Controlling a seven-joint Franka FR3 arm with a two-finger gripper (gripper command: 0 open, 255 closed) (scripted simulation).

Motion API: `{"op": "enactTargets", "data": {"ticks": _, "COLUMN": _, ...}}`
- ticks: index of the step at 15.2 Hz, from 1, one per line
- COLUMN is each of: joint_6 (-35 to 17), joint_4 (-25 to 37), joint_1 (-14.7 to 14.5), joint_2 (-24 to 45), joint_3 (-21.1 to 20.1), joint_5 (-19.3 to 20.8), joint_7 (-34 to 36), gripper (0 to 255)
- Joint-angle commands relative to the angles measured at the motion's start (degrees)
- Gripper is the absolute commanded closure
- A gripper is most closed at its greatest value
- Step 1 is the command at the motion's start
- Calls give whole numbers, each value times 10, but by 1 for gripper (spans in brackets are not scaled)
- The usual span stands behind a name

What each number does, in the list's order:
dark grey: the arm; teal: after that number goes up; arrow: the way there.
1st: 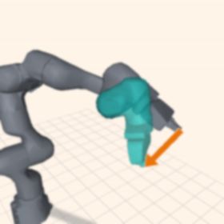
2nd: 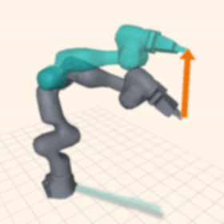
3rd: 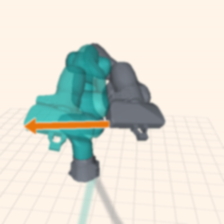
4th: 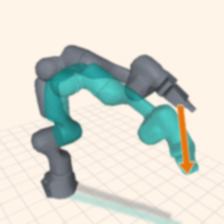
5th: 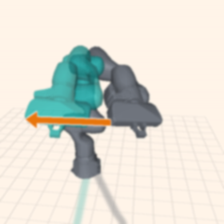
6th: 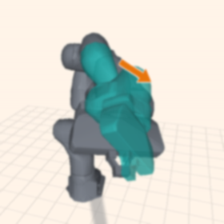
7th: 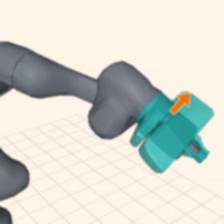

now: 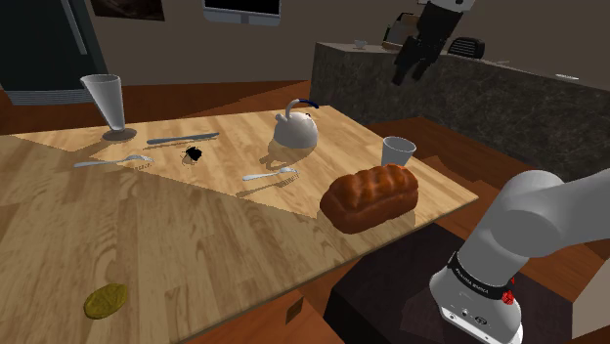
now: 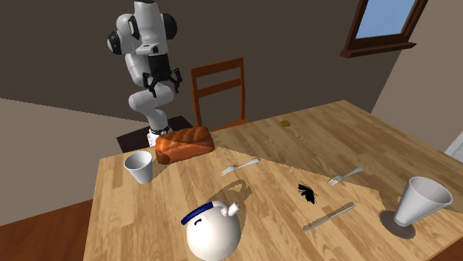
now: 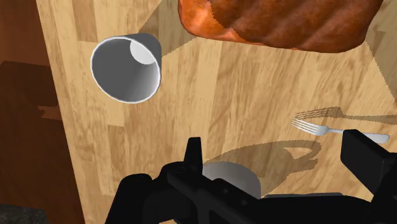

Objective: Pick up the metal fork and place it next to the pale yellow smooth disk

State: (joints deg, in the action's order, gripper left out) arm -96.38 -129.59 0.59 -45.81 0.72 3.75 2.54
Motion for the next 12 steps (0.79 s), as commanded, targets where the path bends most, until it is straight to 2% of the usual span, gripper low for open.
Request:
{"op": "enactTargets", "data": {"ticks": 1, "joint_6": 0, "joint_4": 0, "joint_1": 0, "joint_2": 0, "joint_3": 0, "joint_5": 0, "joint_7": 0, "gripper": 0}}
{"op": "enactTargets", "data": {"ticks": 12, "joint_6": -195, "joint_4": -28, "joint_1": -73, "joint_2": 161, "joint_3": 26, "joint_5": 12, "joint_7": -171, "gripper": 0}}
